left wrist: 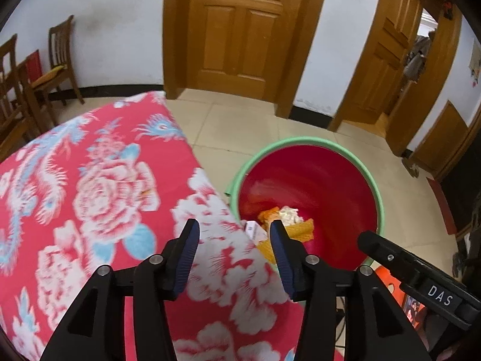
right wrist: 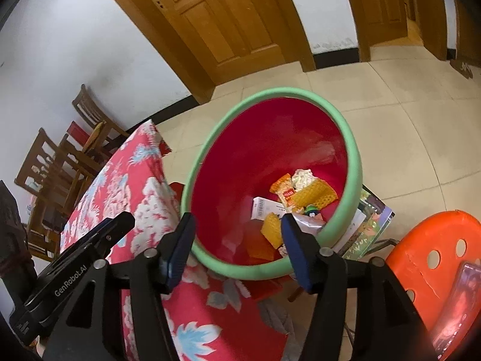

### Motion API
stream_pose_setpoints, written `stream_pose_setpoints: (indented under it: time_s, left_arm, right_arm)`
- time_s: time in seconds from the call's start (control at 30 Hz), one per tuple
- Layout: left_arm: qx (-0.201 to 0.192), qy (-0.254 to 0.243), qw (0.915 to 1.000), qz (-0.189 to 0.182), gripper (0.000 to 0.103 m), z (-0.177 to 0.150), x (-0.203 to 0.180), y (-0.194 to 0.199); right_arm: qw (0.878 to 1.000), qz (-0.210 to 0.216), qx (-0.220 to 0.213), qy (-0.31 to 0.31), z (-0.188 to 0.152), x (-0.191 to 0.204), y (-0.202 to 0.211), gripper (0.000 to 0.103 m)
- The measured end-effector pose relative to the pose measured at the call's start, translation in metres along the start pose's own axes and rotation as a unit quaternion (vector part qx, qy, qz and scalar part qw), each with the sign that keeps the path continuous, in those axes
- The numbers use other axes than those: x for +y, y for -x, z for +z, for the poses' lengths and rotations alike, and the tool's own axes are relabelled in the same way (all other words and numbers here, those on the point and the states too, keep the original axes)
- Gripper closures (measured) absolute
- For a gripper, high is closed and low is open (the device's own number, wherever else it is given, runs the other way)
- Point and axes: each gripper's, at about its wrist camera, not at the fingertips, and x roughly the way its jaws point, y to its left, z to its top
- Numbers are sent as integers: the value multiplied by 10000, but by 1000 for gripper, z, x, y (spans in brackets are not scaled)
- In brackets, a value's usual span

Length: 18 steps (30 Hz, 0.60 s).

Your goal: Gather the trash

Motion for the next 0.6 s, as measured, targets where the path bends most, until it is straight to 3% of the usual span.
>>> stream_pose_setpoints:
  time_s: [0.13,0.6]
  left_arm:
    - [-100,93,9998,175,43,-6,15,19]
    - [-430,594,9948,709,37,-29,68,79]
  right_arm:
    - [9998,87,-40,184,-4,17,8,37]
    - [9957,287,-189,863,-35,74,39,21]
